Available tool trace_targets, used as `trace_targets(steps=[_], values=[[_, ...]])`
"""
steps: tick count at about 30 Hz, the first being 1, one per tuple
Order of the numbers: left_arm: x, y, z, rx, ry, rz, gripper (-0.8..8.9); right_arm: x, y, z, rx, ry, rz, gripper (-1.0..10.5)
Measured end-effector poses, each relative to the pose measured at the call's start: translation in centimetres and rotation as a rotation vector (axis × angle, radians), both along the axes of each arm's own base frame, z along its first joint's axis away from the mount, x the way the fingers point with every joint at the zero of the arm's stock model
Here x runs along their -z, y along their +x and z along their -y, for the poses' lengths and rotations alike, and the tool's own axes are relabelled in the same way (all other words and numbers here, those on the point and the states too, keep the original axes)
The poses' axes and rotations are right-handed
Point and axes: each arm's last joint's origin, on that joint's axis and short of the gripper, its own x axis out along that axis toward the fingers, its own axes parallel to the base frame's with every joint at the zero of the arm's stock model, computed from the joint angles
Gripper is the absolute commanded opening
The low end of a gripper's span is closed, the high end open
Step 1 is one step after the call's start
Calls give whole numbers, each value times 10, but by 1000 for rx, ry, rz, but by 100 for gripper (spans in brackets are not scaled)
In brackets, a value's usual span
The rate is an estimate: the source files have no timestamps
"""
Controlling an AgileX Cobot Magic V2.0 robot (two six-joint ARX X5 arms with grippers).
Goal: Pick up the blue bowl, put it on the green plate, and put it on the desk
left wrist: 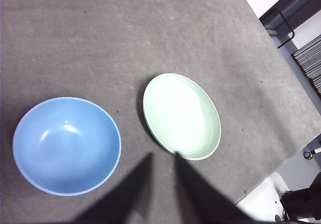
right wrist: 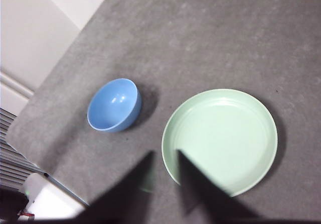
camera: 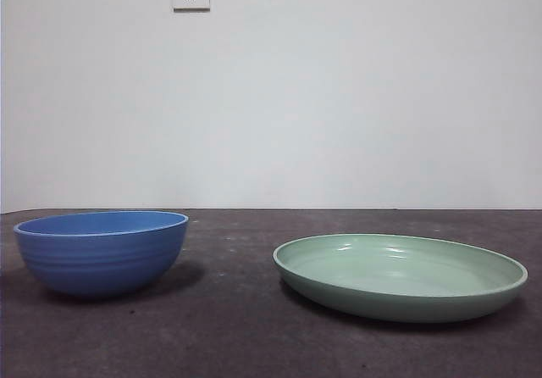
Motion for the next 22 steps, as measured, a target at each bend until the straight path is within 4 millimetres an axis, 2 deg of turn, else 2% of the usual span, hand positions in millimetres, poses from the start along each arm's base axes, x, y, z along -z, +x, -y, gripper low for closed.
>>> trace_targets(steps=[2, 4, 14, 22], values=[[0, 0, 0, 0, 0, 0, 491, 1, 0, 0, 0, -2, -10, 533], [0, 0, 0, 0, 0, 0, 592, 1, 0, 0, -1, -2, -11, 583], [0, 1, 0, 12, 15, 13, 597, 1, 0, 0, -12, -16, 3, 583], [17, 23, -2, -130, 168, -103, 594, 1, 0, 0, -12, -17, 4, 583]])
